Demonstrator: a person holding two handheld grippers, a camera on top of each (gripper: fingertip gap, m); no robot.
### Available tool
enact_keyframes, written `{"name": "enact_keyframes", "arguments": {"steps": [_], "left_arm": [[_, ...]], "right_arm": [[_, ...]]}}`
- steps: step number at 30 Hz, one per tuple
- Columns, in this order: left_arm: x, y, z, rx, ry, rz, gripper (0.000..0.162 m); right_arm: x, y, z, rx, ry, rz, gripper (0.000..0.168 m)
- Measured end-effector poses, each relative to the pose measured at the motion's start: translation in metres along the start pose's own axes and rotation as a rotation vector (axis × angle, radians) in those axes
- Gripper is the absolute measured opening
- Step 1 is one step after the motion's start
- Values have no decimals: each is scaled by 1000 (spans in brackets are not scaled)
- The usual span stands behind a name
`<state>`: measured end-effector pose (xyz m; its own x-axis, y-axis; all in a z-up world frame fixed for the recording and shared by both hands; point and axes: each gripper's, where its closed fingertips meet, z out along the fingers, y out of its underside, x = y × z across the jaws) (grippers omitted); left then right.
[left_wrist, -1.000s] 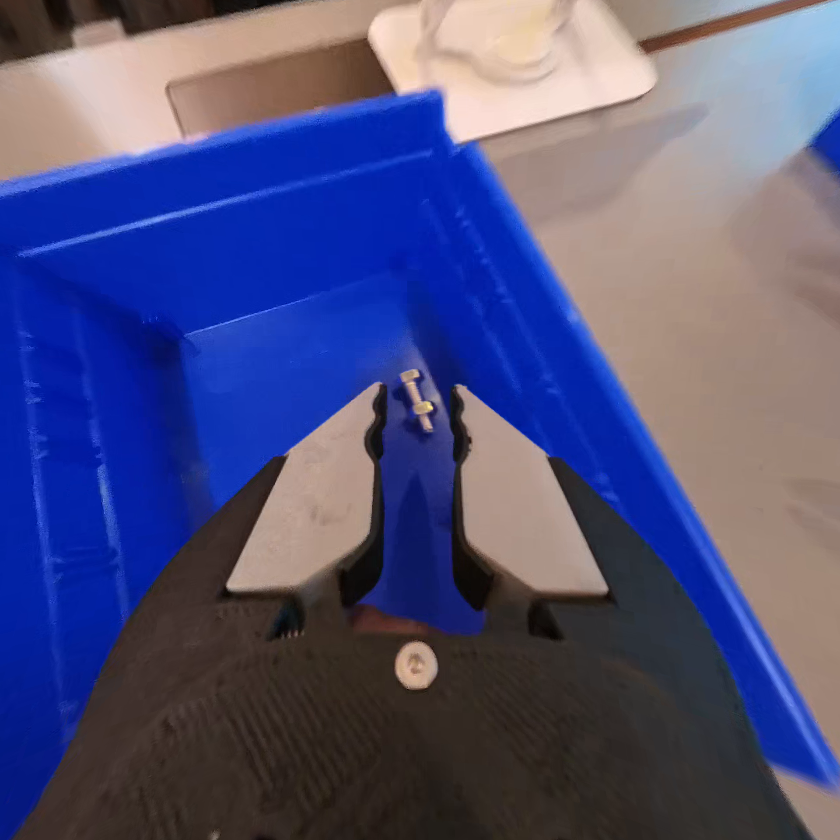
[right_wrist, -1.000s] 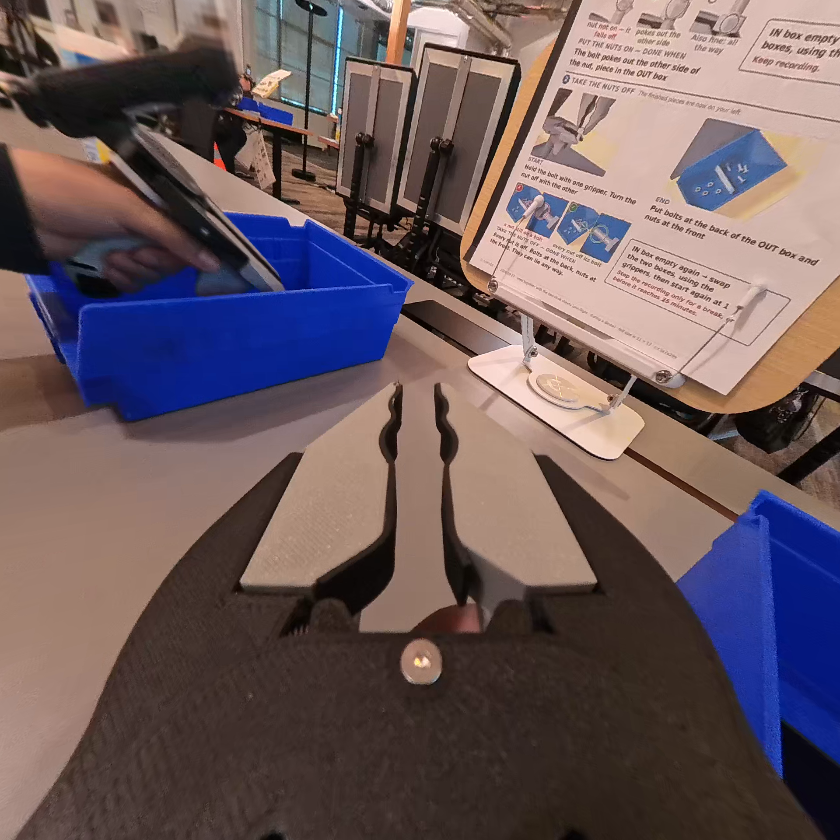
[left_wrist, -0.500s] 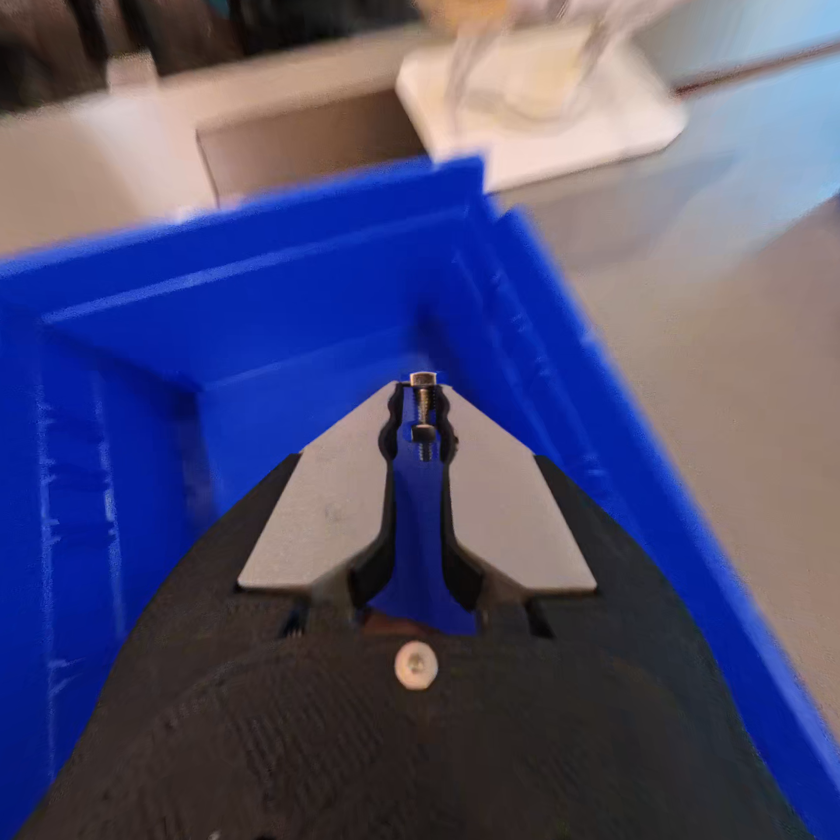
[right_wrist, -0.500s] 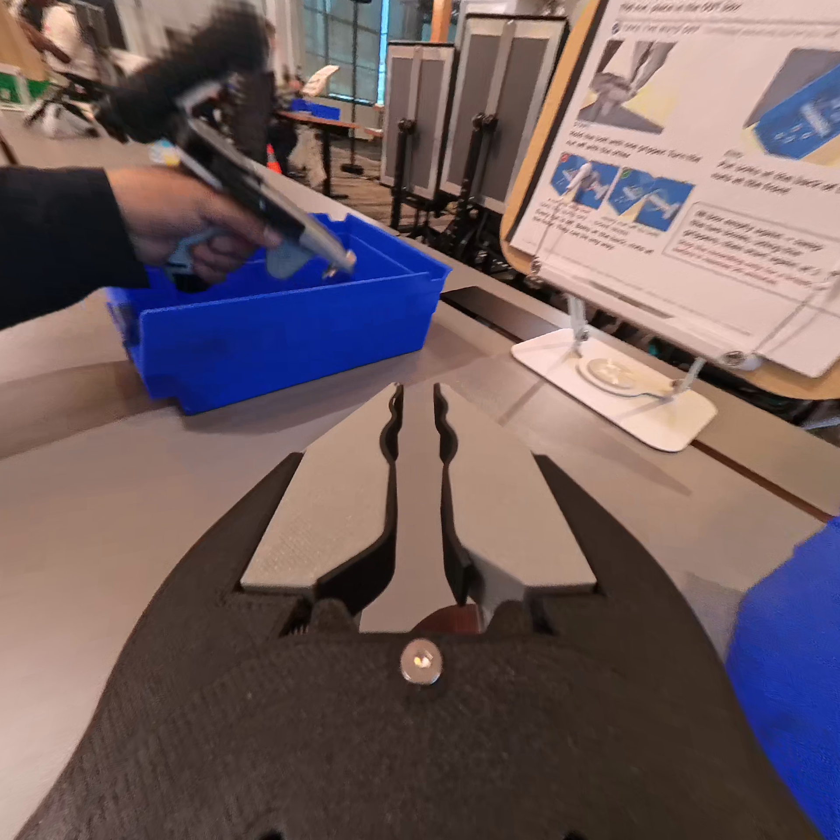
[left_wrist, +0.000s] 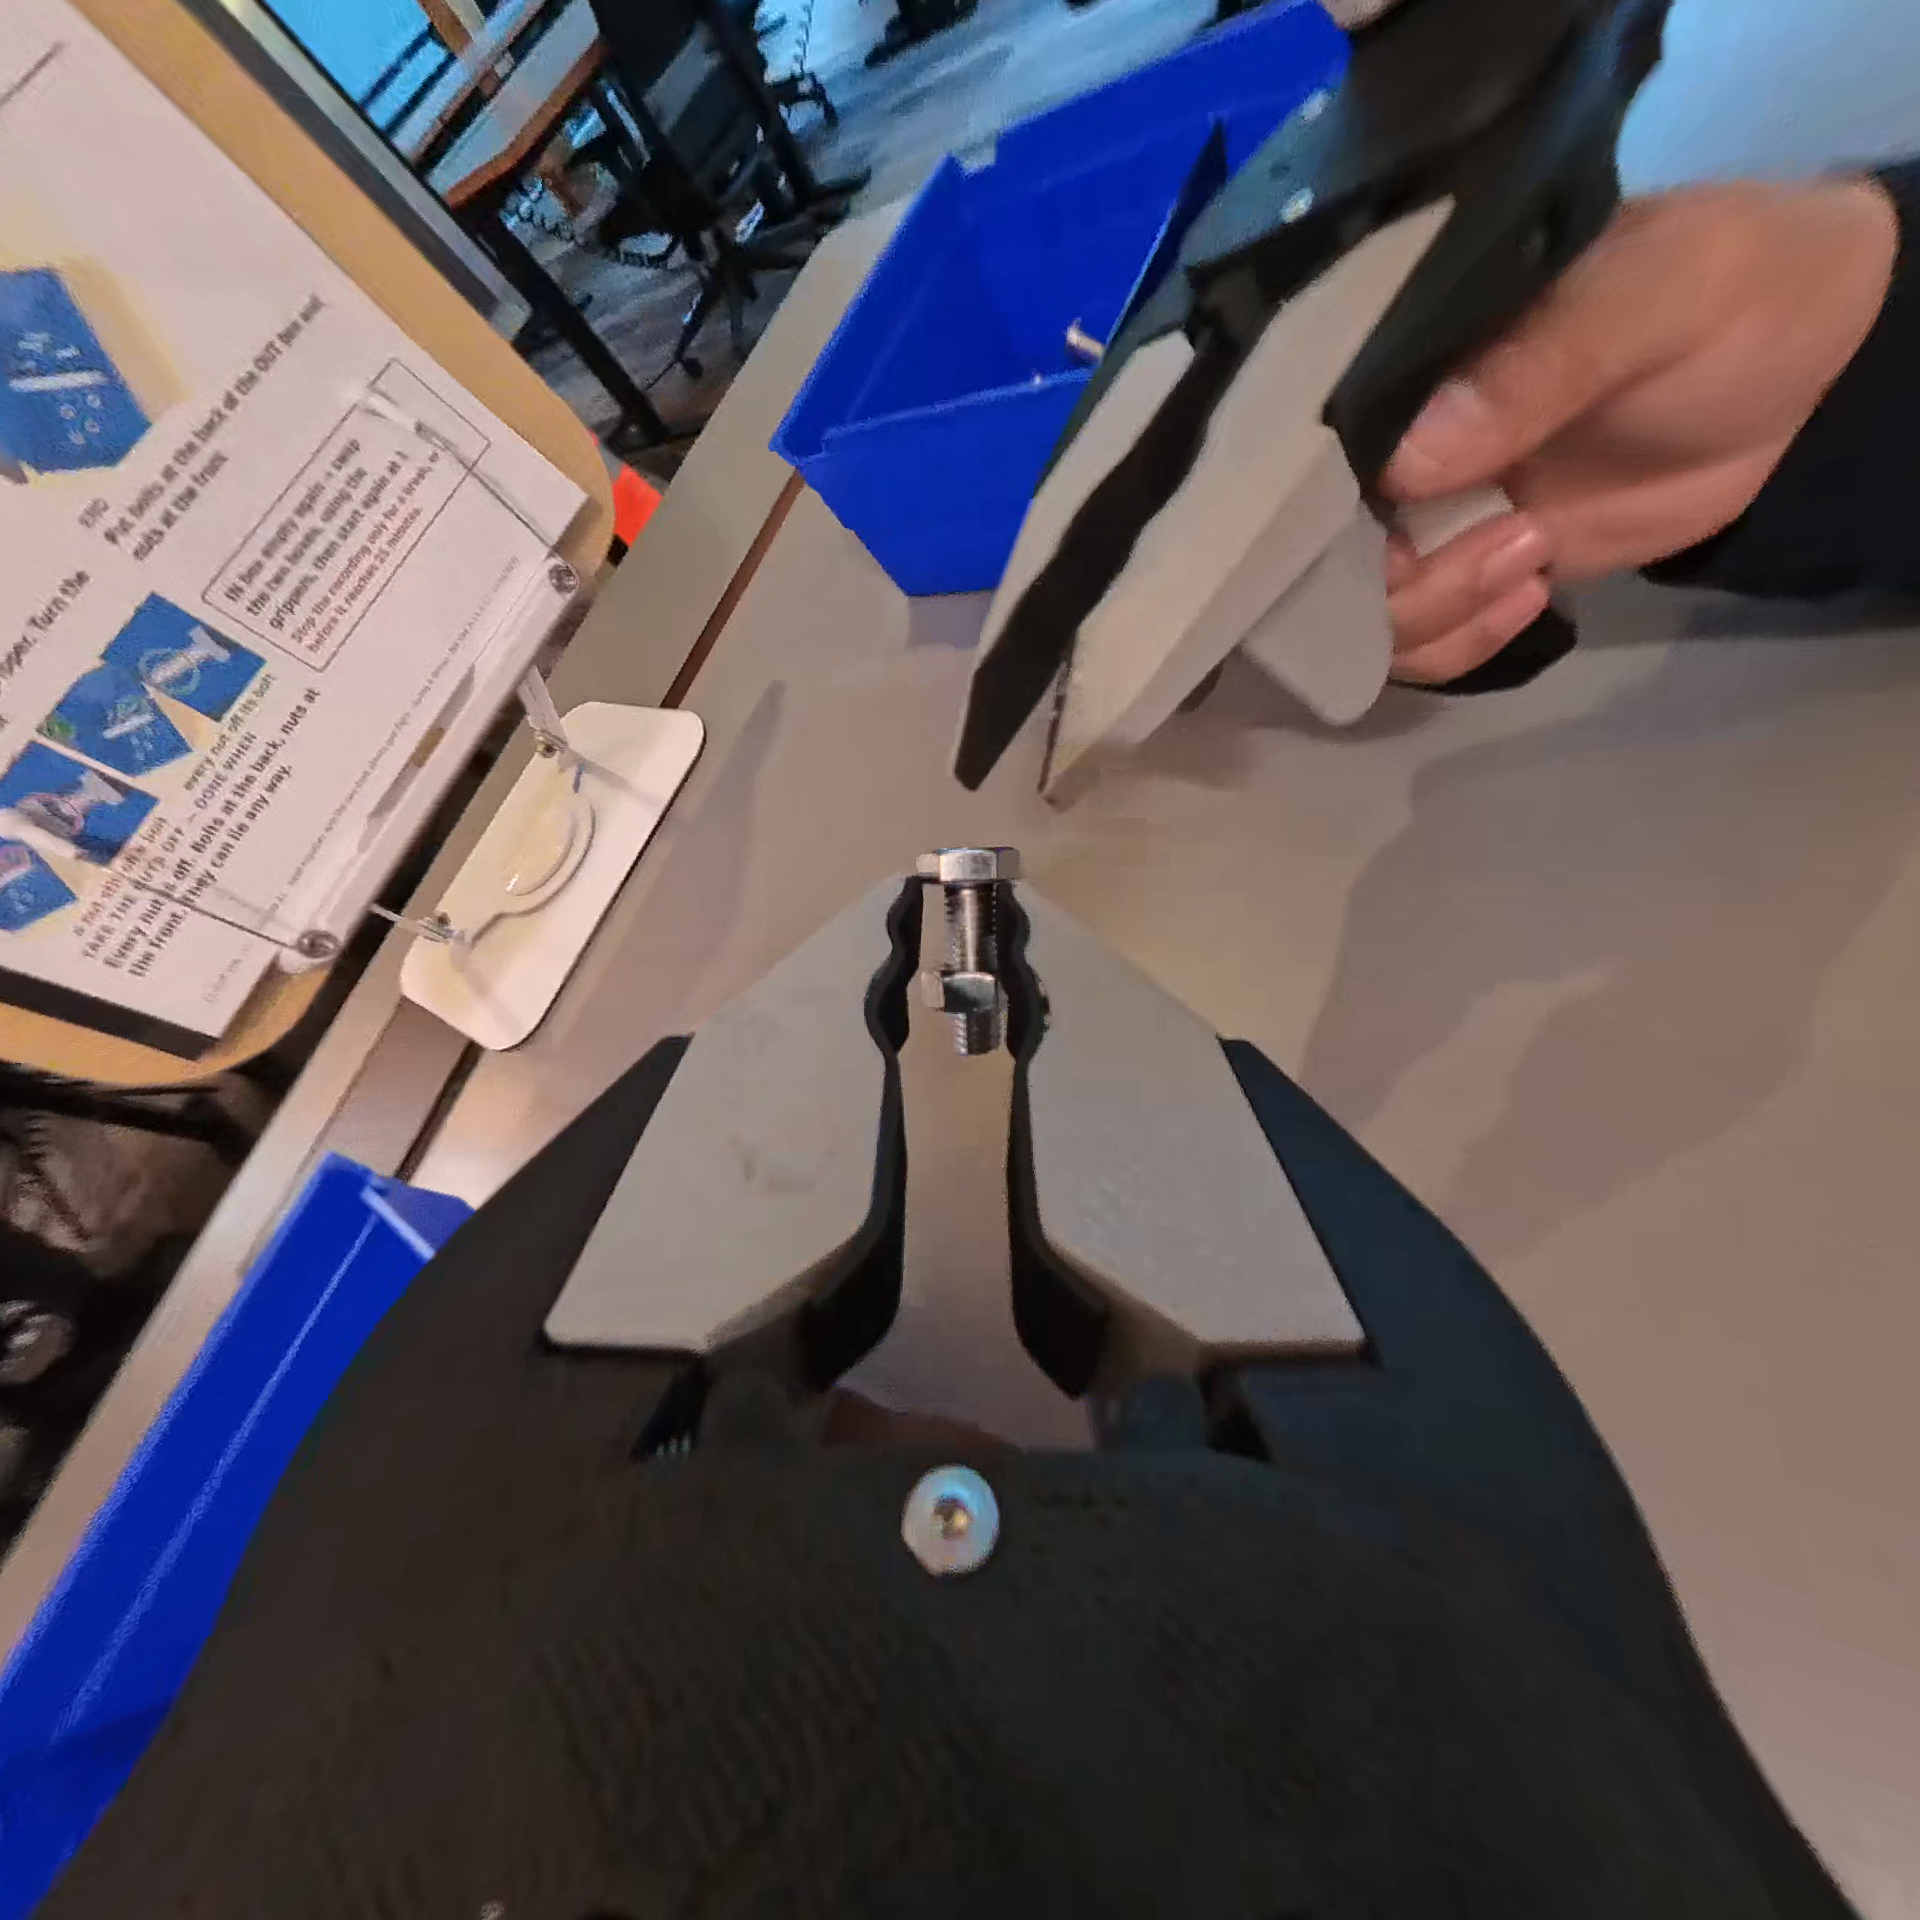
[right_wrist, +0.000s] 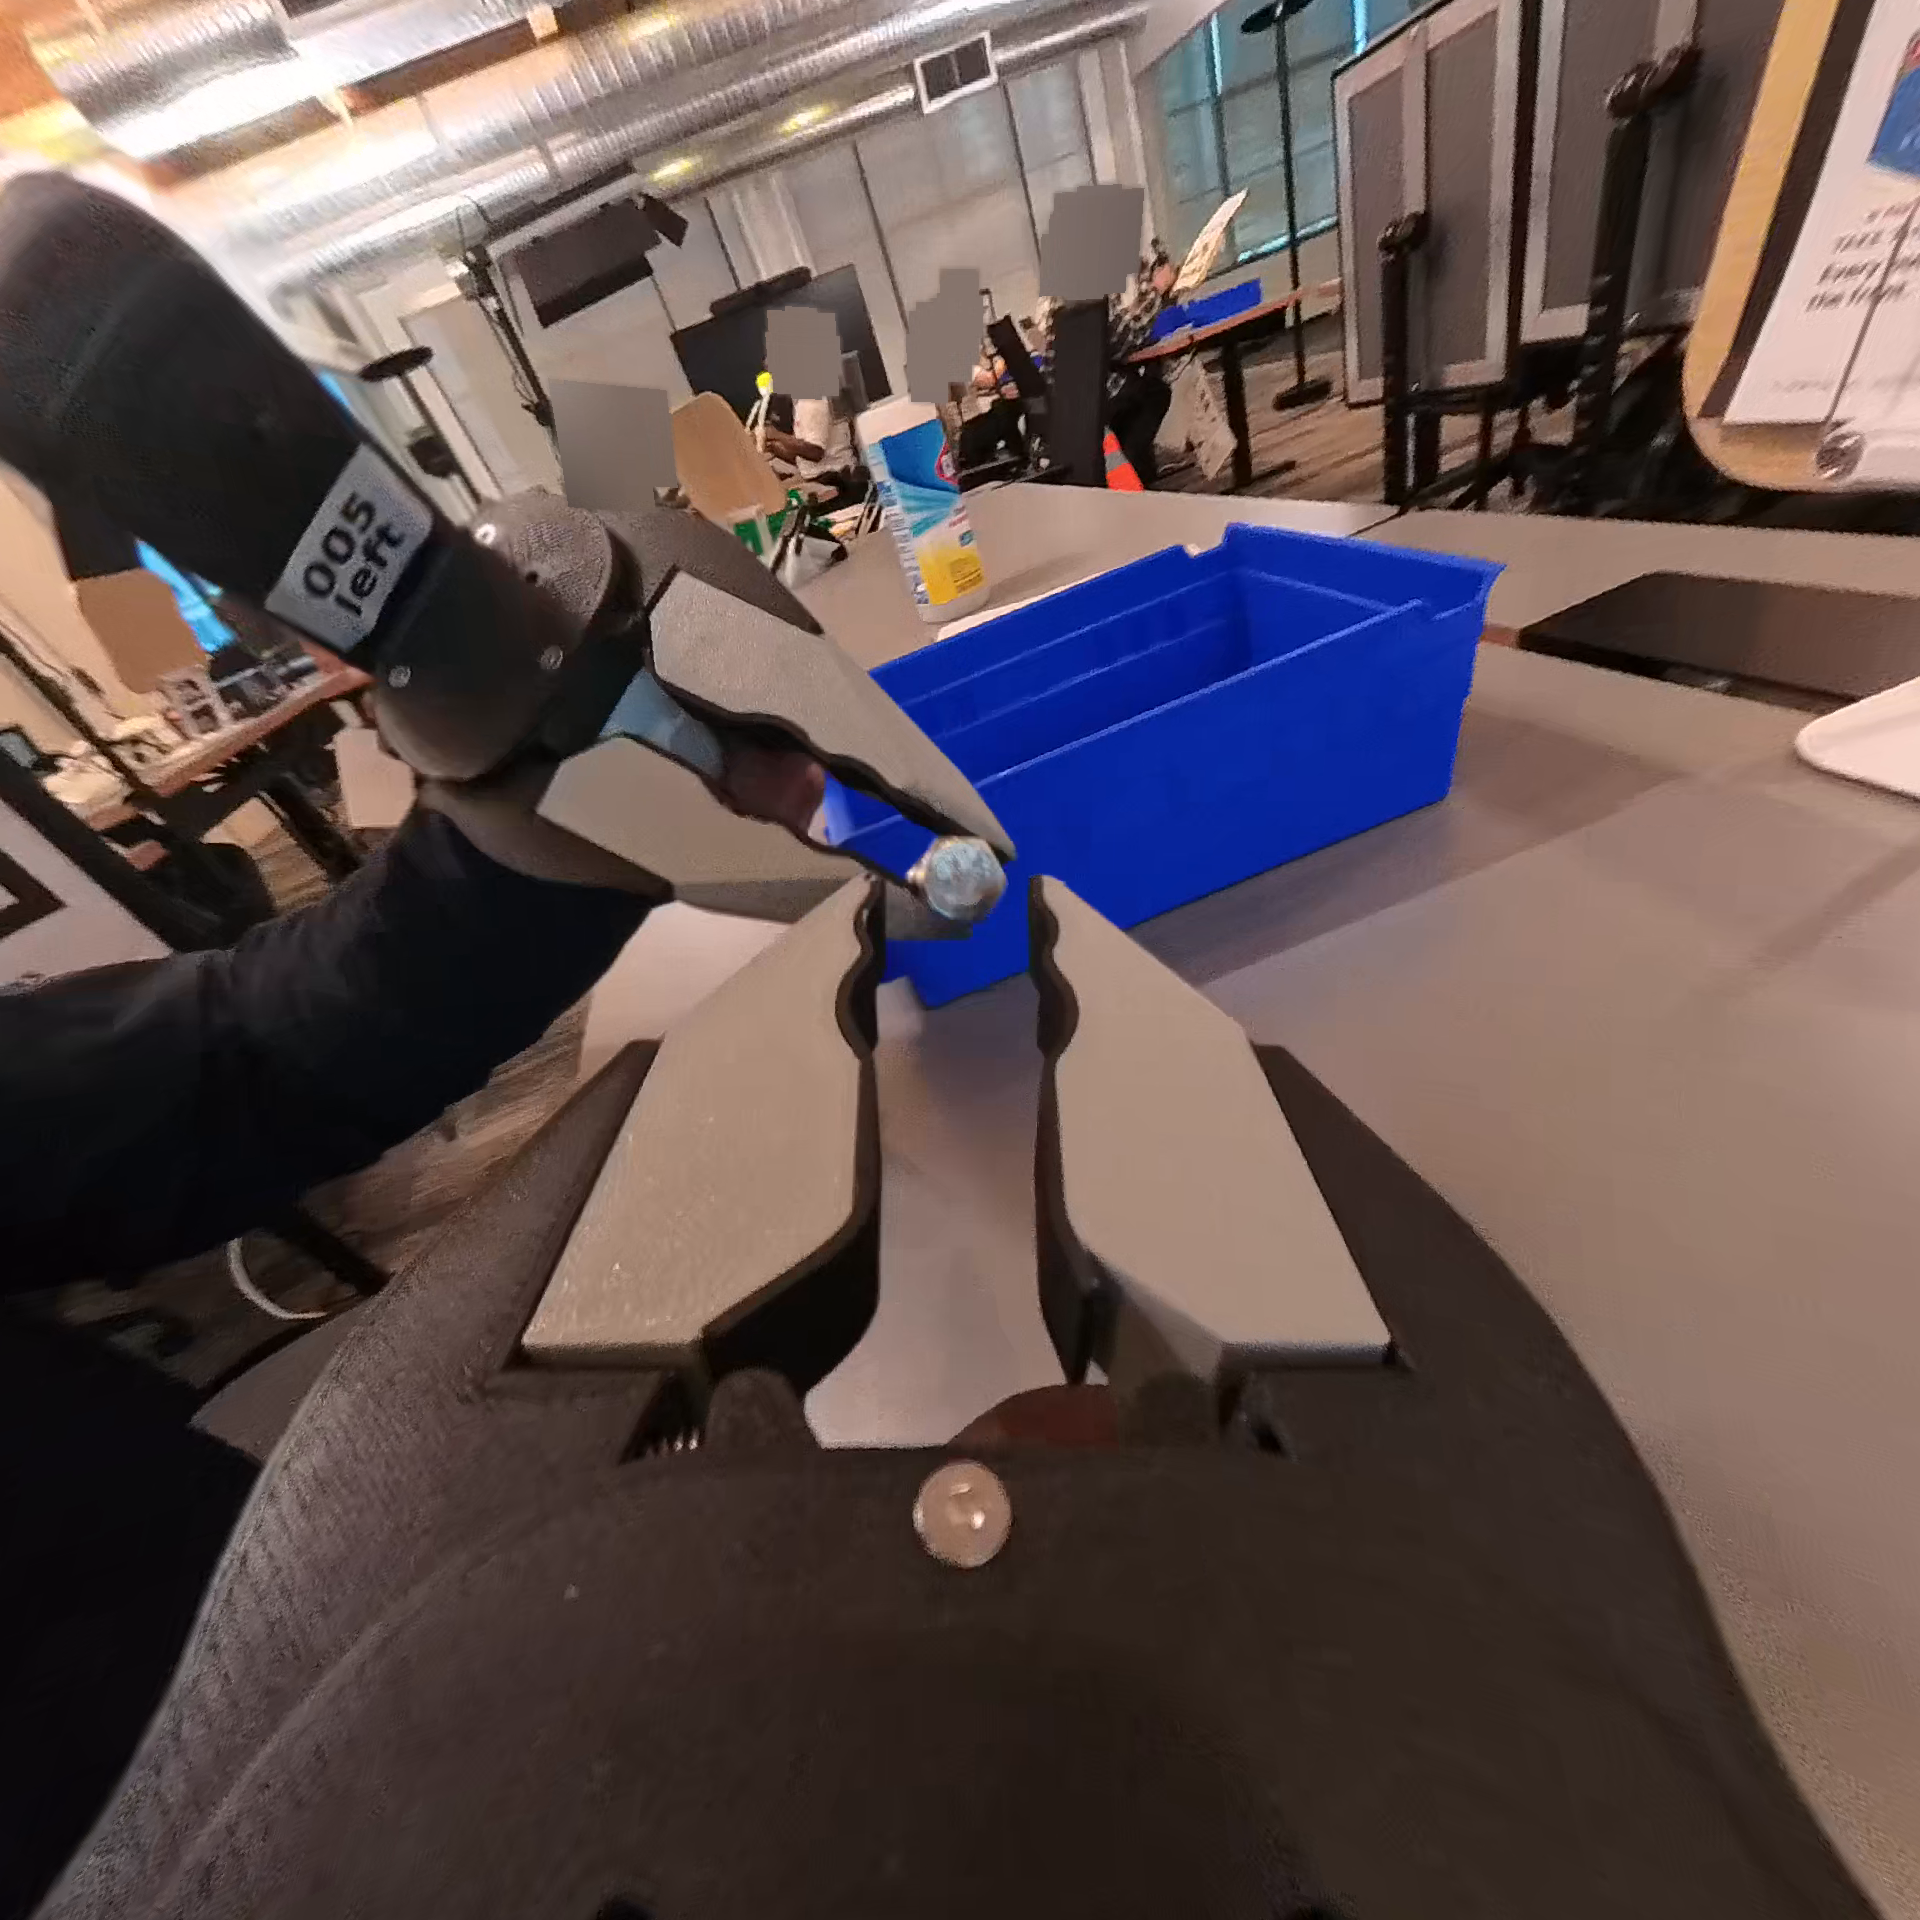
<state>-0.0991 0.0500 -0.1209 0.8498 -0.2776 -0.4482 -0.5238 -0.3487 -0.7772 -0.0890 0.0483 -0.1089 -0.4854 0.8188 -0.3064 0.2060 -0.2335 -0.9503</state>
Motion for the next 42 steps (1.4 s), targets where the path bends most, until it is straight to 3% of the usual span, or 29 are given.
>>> {"name": "enact_keyframes", "arguments": {"steps": [10,14,18,24,29,33,37,40,42], "left_arm": [[20,-1,12,-62,-31,159,11],[17,0,14,-86,-99,247,12],[15,1,16,-120,-162,334,12],[10,2,18,-110,-210,350,12],[7,2,12,-44,-221,159,18],[0,5,-2,83,-233,-216,22],[19,2,-1,295,13,-666,14],[20,-11,-9,472,175,-876,0],[12,-16,-15,557,227,-978,0]], "right_arm": [[0,17,5,-73,-104,230,16],[10,23,5,-94,-85,316,34],[6,22,7,-83,-123,350,15],[10,19,8,-32,-119,384,14],[23,8,-1,31,-30,322,14],[20,-10,-8,111,-11,228,14],[3,-22,-9,170,-33,121,14],[-6,-25,-8,192,-50,71,14],[-11,-21,-4,172,-74,65,14]]}}
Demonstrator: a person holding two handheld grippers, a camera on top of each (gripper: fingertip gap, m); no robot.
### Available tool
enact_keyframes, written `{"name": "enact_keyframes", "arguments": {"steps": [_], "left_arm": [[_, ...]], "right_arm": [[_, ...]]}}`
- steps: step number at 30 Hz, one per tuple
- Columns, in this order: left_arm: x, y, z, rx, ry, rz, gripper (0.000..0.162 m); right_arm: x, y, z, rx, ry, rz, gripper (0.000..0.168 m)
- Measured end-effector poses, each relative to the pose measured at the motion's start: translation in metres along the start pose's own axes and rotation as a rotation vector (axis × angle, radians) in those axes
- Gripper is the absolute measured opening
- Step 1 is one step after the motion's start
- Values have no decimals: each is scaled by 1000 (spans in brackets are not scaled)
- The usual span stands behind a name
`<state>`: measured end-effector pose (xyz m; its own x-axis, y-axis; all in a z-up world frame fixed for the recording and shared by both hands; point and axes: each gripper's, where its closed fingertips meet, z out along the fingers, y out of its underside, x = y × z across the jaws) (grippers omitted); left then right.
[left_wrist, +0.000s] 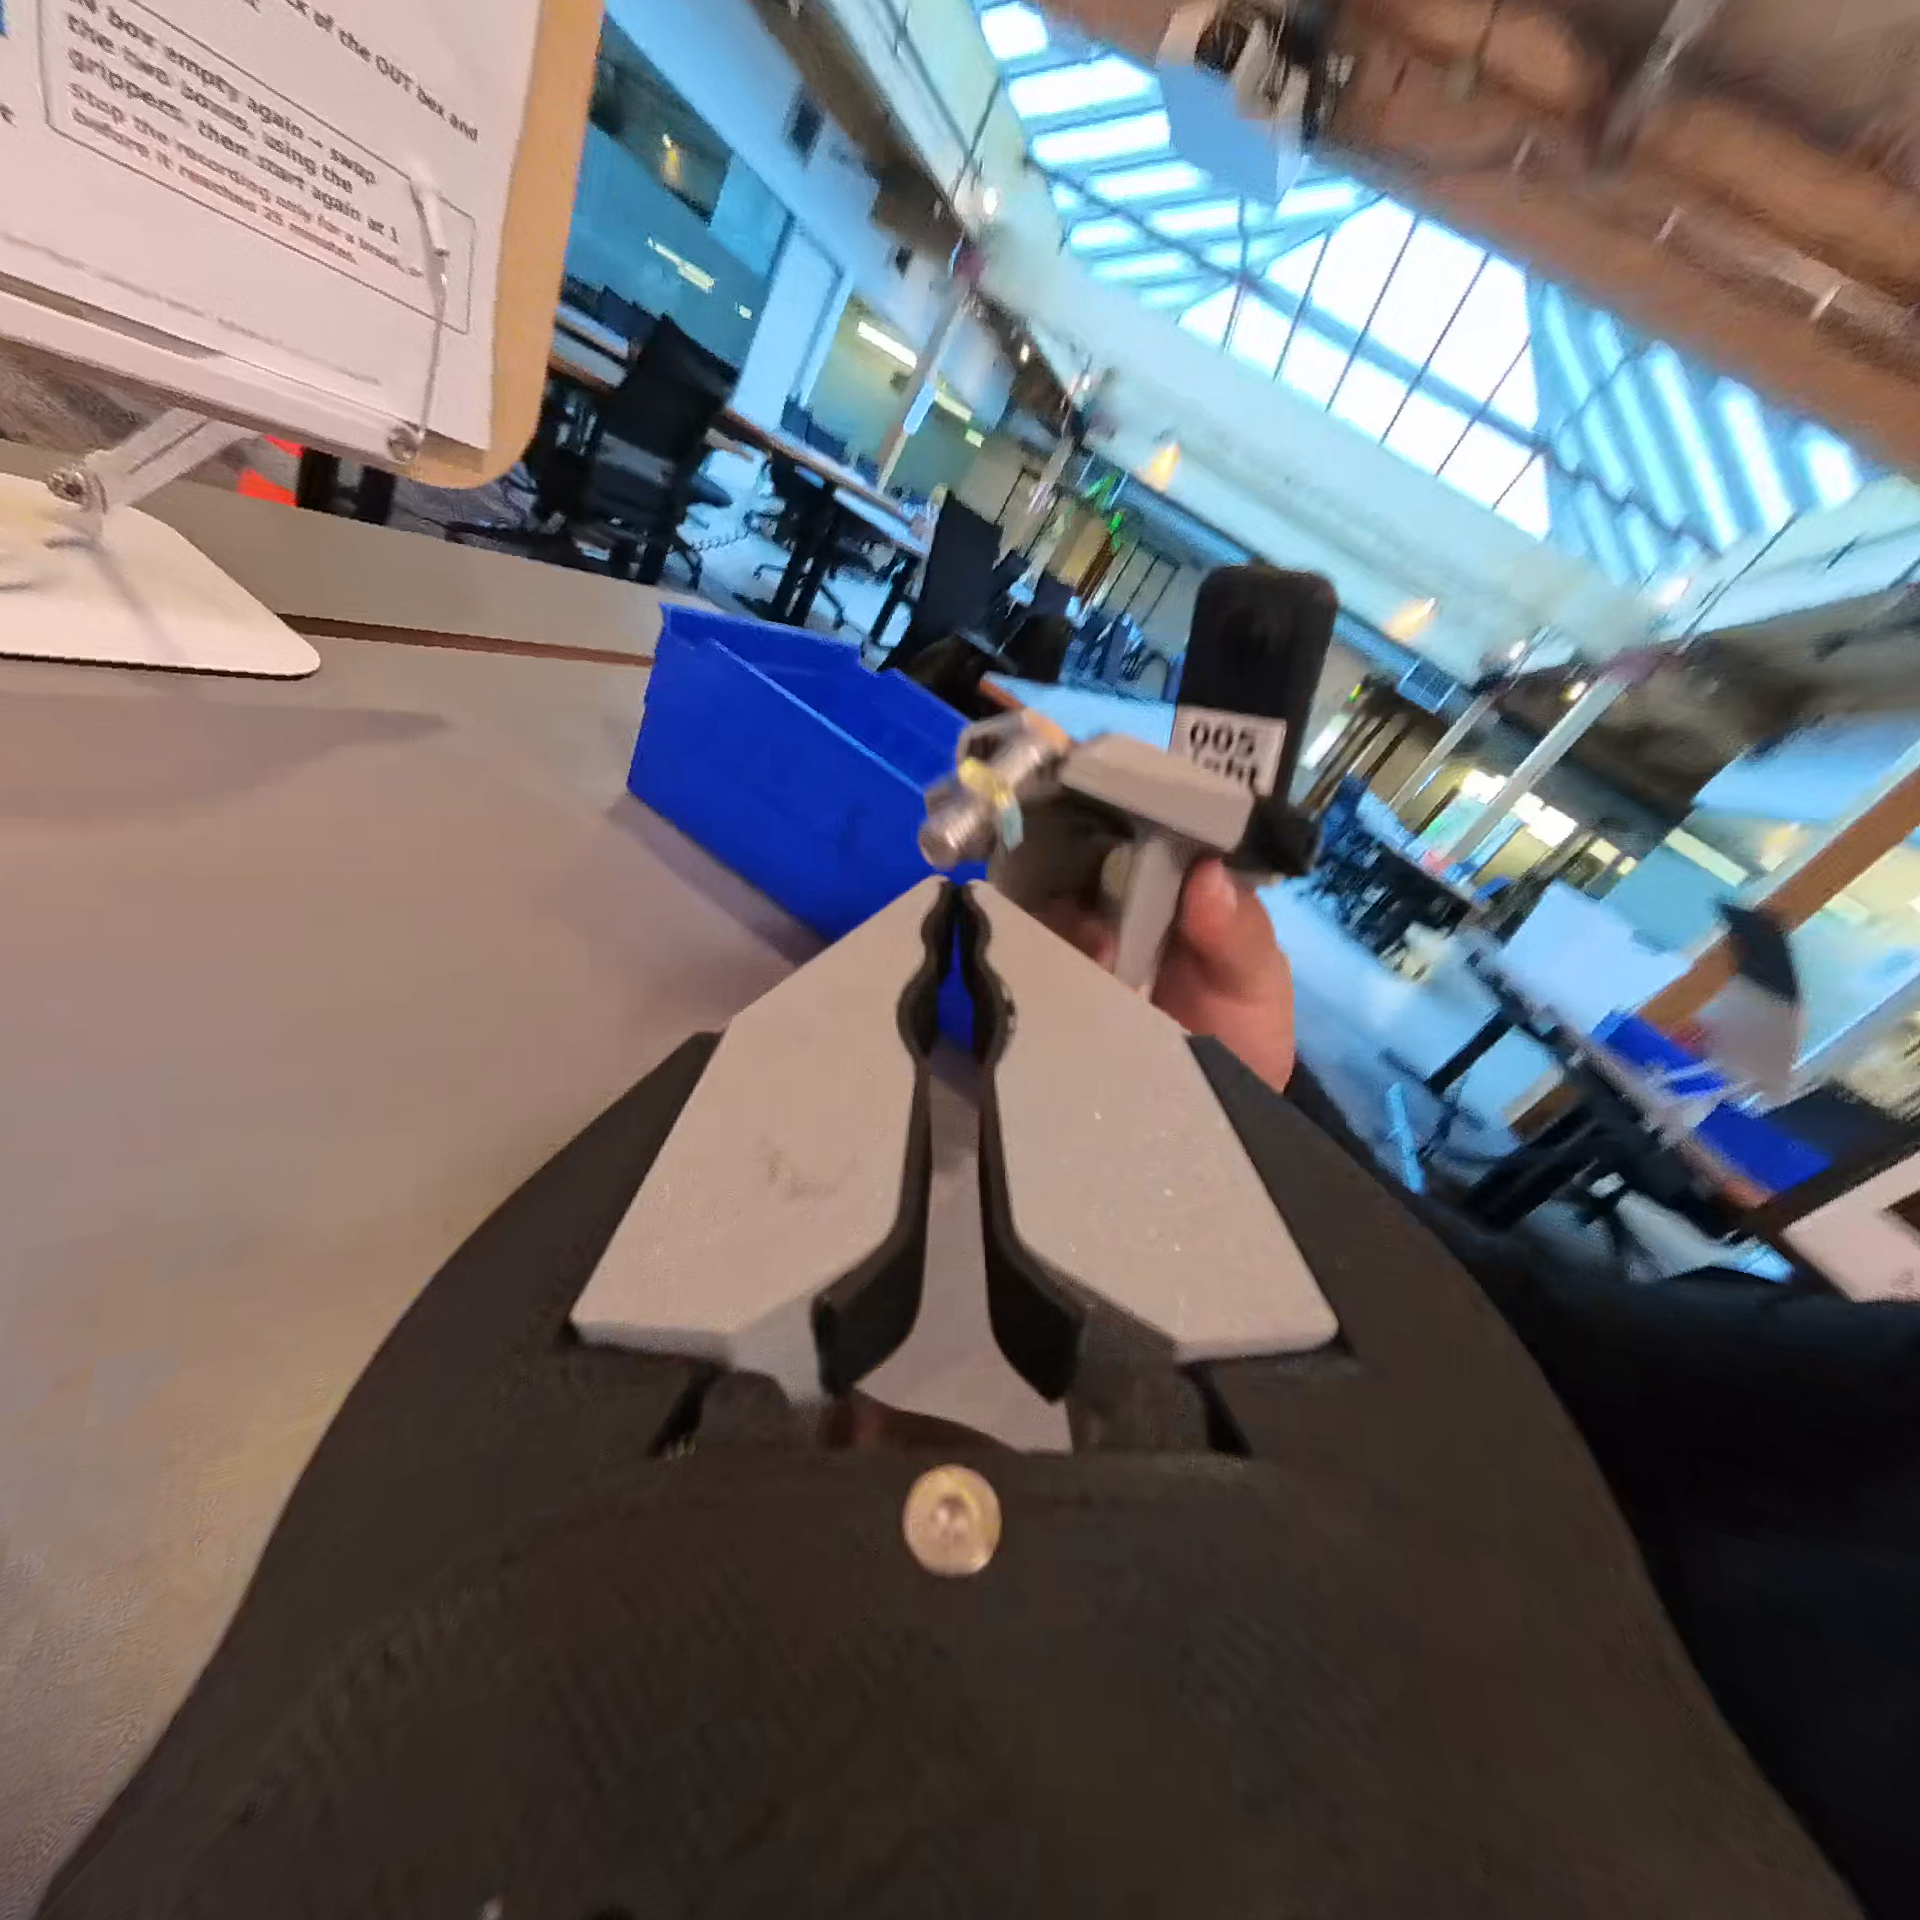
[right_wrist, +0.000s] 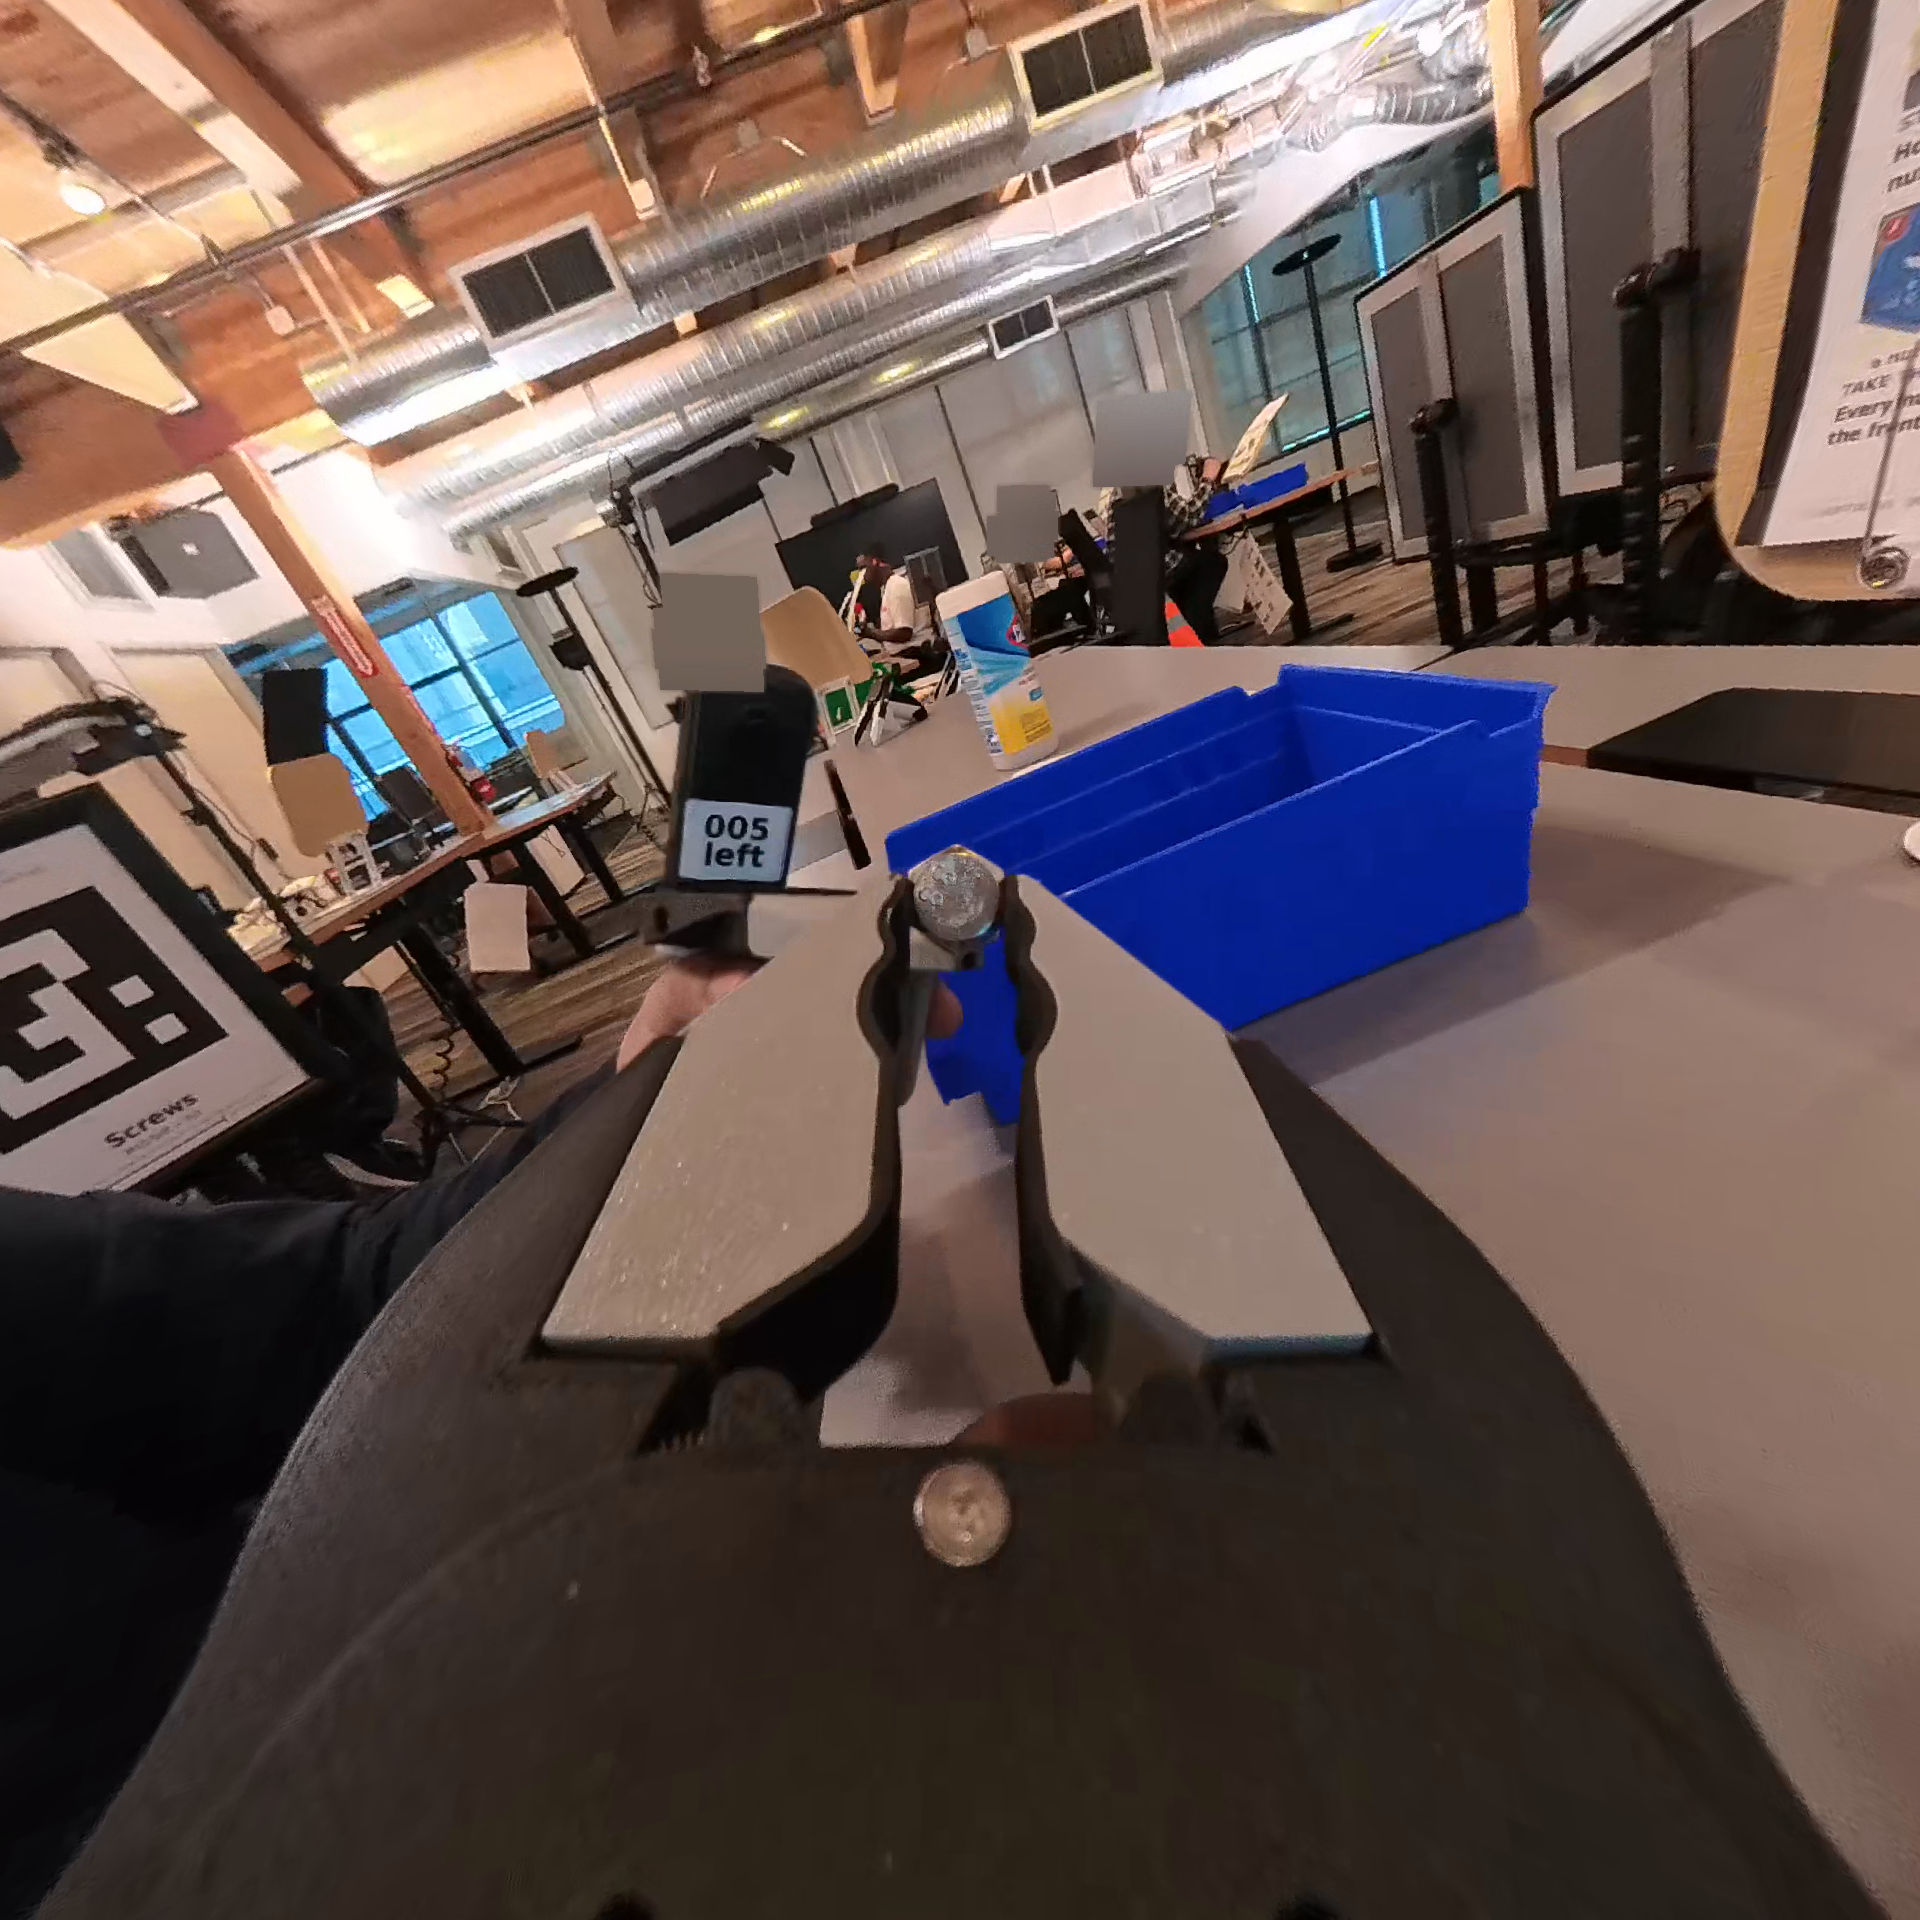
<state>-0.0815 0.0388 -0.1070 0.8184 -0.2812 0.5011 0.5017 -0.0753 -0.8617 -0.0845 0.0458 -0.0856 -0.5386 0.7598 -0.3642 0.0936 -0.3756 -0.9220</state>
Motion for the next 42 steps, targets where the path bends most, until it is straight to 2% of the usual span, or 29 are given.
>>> {"name": "enact_keyframes", "arguments": {"steps": [3,13,23,28,30,33,38,42], "left_arm": [[-6,-10,-3,32,16,-50,0],[-4,-24,-7,65,28,-45,0],[-3,-28,-8,81,51,-67,0],[-4,-27,-10,74,43,-35,0],[-1,-18,-11,53,66,-32,8],[9,-10,-9,36,125,-37,11],[9,-15,-4,48,112,-29,13],[14,-15,-3,65,150,-70,24]], "right_arm": [[1,4,1,-19,8,-11,14],[-1,12,5,-29,-40,64,14],[-2,21,8,-61,-70,99,14],[-3,13,6,-12,-80,117,14],[-1,10,5,0,-73,114,14],[-4,16,7,-36,-84,98,14],[-13,21,11,-69,-100,42,14],[-15,28,14,-102,-102,26,14]]}}
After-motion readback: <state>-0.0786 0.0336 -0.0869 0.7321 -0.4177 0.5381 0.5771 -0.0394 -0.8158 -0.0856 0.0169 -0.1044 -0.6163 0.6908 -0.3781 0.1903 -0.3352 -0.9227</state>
